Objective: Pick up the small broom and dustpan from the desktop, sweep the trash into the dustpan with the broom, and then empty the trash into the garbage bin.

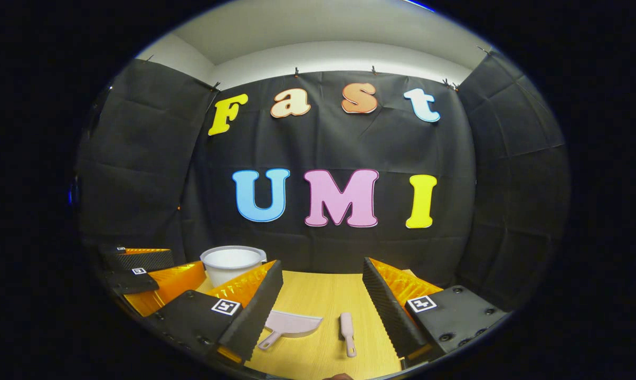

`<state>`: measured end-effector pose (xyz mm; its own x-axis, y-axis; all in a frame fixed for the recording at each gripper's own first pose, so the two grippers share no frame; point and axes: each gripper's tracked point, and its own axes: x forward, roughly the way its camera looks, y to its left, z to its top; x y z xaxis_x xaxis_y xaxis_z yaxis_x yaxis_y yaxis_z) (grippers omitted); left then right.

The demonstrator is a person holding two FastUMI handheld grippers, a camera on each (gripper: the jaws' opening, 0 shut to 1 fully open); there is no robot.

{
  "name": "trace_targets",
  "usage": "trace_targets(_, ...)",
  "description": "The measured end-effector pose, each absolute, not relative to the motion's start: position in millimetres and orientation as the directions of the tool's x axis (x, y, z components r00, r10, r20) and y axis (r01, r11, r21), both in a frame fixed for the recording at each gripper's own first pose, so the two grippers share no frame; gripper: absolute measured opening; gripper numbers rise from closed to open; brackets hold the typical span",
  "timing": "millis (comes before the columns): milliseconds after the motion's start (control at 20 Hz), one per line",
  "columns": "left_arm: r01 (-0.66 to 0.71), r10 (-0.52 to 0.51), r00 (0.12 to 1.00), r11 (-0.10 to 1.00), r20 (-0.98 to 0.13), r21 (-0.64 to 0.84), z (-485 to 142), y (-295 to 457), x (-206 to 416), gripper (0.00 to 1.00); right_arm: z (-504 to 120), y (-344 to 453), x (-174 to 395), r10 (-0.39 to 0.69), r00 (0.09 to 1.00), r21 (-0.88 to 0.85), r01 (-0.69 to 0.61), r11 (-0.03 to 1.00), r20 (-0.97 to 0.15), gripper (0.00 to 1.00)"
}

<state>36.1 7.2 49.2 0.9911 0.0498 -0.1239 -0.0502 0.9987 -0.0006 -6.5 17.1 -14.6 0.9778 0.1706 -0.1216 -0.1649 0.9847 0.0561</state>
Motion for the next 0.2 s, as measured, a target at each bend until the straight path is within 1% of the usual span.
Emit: trace_targets(200, -0.064, 0.057, 0.987, 0.997, -0.153, -0.040, 43.4, 10.8, 35.0, 0.82, -18.4, 16.7, -2.9, 0.174, 0.975, 0.067, -0.166, 0.984, -0.139, 0.98)
